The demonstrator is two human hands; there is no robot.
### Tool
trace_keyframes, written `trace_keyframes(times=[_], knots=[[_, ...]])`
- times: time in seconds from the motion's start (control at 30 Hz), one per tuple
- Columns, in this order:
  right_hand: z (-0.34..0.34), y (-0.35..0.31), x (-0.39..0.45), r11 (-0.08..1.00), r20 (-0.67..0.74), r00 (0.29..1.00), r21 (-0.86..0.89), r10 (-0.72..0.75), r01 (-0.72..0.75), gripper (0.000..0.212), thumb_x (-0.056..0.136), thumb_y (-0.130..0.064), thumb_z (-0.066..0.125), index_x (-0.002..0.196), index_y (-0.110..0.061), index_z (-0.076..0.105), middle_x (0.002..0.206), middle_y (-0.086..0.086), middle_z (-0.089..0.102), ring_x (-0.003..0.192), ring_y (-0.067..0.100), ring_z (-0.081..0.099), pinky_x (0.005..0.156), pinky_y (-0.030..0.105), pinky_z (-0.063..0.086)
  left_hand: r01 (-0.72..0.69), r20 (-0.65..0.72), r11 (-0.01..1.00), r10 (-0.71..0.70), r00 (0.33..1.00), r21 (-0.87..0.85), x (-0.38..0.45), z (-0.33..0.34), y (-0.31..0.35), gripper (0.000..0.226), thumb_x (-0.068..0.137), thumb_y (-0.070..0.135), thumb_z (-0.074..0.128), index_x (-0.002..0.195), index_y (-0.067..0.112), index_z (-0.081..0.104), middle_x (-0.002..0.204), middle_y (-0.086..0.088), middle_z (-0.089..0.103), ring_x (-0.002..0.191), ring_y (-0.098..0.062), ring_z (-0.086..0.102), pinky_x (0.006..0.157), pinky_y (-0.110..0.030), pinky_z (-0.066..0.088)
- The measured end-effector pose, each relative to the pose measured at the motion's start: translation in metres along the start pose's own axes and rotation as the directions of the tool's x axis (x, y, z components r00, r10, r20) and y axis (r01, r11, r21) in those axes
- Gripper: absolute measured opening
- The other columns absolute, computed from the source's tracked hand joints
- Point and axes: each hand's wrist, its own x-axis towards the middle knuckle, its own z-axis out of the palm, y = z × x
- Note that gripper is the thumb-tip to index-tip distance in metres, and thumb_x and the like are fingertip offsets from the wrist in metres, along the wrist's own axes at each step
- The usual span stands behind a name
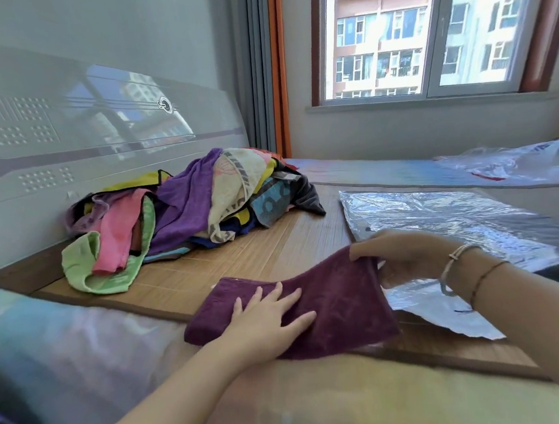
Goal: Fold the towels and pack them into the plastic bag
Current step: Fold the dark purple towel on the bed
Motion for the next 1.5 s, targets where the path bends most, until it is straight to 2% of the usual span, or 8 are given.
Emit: trace_keyframes(times=[0.23,0.47,0.6,0.7,0.9,1.07,1.33,1.5], knots=[[0.001,-0.011,-0.015,0.954,-0.088,0.996,0.299,-0.005,0.031,0.022,0.09,-0.013,0.056,0.071,-0.012,0.045,0.063,0.005,0.046,0.057,0.017,0.042,0.061,0.026,0.038,-0.122,-0.151,0.98,0.098,0.984,-0.157,-0.005,-0.006,0.027,0.043,0.097,0.05,0.043,0.137,0.036,0.049,0.151,0.012,0.037,0.142,-0.015,0.029,0.118,-0.048,0.015],[0.083,-0.034,0.006,0.964,-0.08,0.989,0.226,-0.122,0.138,0.015,0.094,-0.016,0.056,0.082,-0.008,0.051,0.065,0.005,0.06,0.053,0.013,0.058,0.05,0.022,0.049,0.217,-0.296,0.849,-0.39,0.872,-0.481,-0.008,-0.032,-0.038,0.012,0.094,0.028,0.053,0.089,0.018,0.058,0.096,-0.003,0.061,0.089,-0.02,0.057,0.08,-0.032,0.046],[0.119,-0.023,0.024,0.918,-0.106,0.939,-0.27,-0.328,0.291,0.018,0.096,-0.028,0.049,0.105,-0.013,0.047,0.092,0.007,0.069,0.081,0.019,0.066,0.076,0.035,0.056,0.37,-0.096,0.68,-0.544,0.834,-0.633,-0.015,-0.032,-0.046,0.033,0.099,0.042,0.045,0.086,0.012,0.052,0.088,-0.006,0.058,0.087,-0.026,0.057,0.085,-0.038,0.051],[0.134,0.009,0.026,0.544,-0.02,0.85,-0.776,-0.527,0.319,0.03,0.097,-0.034,0.04,0.121,-0.017,0.047,0.119,0.006,0.061,0.116,0.029,0.054,0.106,0.051,0.035,0.351,-0.058,0.598,-0.556,0.829,-0.721,-0.018,-0.026,-0.043,0.04,0.095,0.05,0.048,0.092,0.01,0.051,0.095,-0.009,0.058,0.091,-0.029,0.061,0.082,-0.039,0.055],[0.147,0.054,0.029,0.412,0.044,0.855,-0.862,-0.517,0.294,0.054,0.102,-0.048,0.02,0.153,-0.031,0.016,0.162,-0.009,0.008,0.149,0.019,0.0,0.115,0.058,-0.004,0.326,-0.018,0.631,-0.475,0.88,-0.704,-0.024,-0.015,-0.02,0.025,0.083,0.034,0.071,0.084,0.013,0.057,0.093,-0.007,0.065,0.081,-0.017,0.061,0.063,-0.025,0.046],[0.12,0.047,0.011,0.592,0.018,0.841,-0.702,-0.541,0.396,0.052,0.103,-0.039,0.031,0.152,-0.024,0.02,0.162,0.002,0.012,0.149,0.019,0.004,0.121,0.045,0.005,0.235,0.002,0.526,-0.405,0.914,-0.818,-0.04,-0.031,-0.002,0.047,0.069,0.023,0.081,0.108,0.008,0.059,0.105,-0.013,0.068,0.095,-0.026,0.066,0.092,-0.042,0.053],[0.045,0.079,-0.081,0.755,-0.295,0.732,-0.49,-0.614,0.435,0.064,0.093,-0.034,0.057,0.147,-0.02,0.026,0.15,-0.003,0.032,0.134,0.016,0.039,0.104,0.022,0.03,-0.145,-0.19,0.244,-0.171,0.967,-0.959,-0.079,-0.059,0.079,0.028,0.089,0.008,0.063,0.113,0.018,0.052,0.101,-0.006,0.069,0.074,-0.016,0.071,0.055,-0.029,0.053],[-0.01,0.097,-0.136,0.849,-0.18,0.97,0.476,-0.162,0.23,0.041,0.09,-0.032,0.064,0.122,-0.01,0.051,0.107,0.007,0.065,0.085,0.022,0.066,0.077,0.039,0.057,-0.233,-0.233,0.039,0.013,0.972,-0.972,-0.095,-0.05,0.152,0.026,0.092,0.007,0.057,0.115,0.017,0.049,0.103,-0.006,0.069,0.077,-0.013,0.07,0.058,-0.027,0.055]])
